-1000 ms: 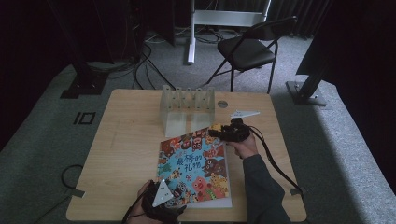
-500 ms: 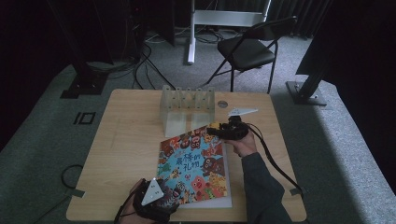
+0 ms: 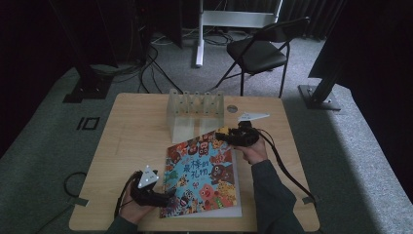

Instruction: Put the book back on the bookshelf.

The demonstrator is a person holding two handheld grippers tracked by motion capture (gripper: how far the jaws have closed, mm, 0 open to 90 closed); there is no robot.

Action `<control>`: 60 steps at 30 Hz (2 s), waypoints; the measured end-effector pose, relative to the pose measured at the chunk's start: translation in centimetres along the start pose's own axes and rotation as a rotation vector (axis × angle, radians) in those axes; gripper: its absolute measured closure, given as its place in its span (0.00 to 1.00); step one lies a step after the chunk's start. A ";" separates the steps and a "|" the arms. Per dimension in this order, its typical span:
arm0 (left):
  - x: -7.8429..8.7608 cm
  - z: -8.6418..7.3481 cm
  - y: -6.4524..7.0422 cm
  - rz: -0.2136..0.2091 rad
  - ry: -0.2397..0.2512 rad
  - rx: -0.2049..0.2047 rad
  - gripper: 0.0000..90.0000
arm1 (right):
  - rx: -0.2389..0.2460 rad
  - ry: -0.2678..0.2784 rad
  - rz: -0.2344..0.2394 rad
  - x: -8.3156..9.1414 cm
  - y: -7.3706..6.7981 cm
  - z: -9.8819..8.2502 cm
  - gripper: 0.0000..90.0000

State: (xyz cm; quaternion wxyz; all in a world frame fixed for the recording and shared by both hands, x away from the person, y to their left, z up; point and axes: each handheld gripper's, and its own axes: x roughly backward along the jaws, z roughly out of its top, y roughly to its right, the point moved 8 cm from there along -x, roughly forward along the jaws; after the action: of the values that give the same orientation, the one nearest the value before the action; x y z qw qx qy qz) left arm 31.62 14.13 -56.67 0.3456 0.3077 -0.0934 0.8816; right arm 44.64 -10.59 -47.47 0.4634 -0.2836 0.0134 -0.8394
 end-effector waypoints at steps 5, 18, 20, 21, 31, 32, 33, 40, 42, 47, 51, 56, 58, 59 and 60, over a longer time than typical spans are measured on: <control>-0.3 0.5 -1.5 0.009 0.017 0.032 0.01 | 0.001 0.017 0.001 0.3 -0.3 0.2 0.69; -0.9 2.4 -3.0 -0.034 0.067 0.080 0.05 | 0.021 0.075 -0.003 1.7 -1.3 1.0 0.72; -1.1 2.6 -2.9 -0.033 0.064 0.074 0.05 | 0.028 0.085 -0.003 2.1 -1.4 1.1 0.73; -1.2 2.7 -2.9 -0.033 0.064 0.070 0.05 | 0.030 0.089 -0.005 2.3 -1.5 1.2 0.73; -1.8 3.0 -2.8 -0.043 0.056 0.070 0.05 | 0.039 0.124 -0.008 3.5 -1.6 1.8 0.75; -1.8 3.0 -2.8 -0.043 0.056 0.070 0.05 | 0.039 0.124 -0.008 3.5 -1.6 1.8 0.75; -2.0 3.0 -2.9 -0.044 0.055 0.077 0.05 | 0.040 0.127 -0.008 3.6 -1.7 1.9 0.75; -2.2 3.4 -2.8 -0.056 0.058 0.073 0.05 | 0.051 0.143 -0.005 4.2 -1.8 2.4 0.77; -2.3 3.6 -2.7 -0.061 0.059 0.068 0.05 | 0.059 0.150 -0.001 4.4 -2.1 2.6 0.77; -2.6 3.9 -2.7 -0.078 0.064 0.074 0.05 | 0.079 0.173 0.001 5.0 -2.8 3.2 0.78; -2.6 4.1 -2.7 -0.085 0.070 0.080 0.05 | 0.090 0.182 0.002 5.4 -3.0 3.5 0.79; -2.7 4.8 -2.6 -0.086 0.074 0.060 0.05 | 0.093 0.212 0.010 5.9 -3.4 3.9 0.81; -2.8 5.1 -2.5 -0.090 0.073 0.048 0.05 | 0.095 0.216 0.016 6.1 -3.5 4.0 0.81; -2.9 5.3 -2.4 -0.097 0.074 0.046 0.05 | 0.098 0.218 0.015 6.1 -3.5 4.0 0.81; -3.0 5.4 -2.3 -0.101 0.076 0.045 0.05 | 0.099 0.221 0.017 6.2 -3.5 4.1 0.81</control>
State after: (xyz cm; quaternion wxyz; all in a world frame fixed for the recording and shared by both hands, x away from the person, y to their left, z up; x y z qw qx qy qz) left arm 37.47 12.20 -54.29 0.3861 0.2860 -0.0448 0.8759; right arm 41.35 -12.47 -40.18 0.4798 -0.1658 0.0254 -0.8612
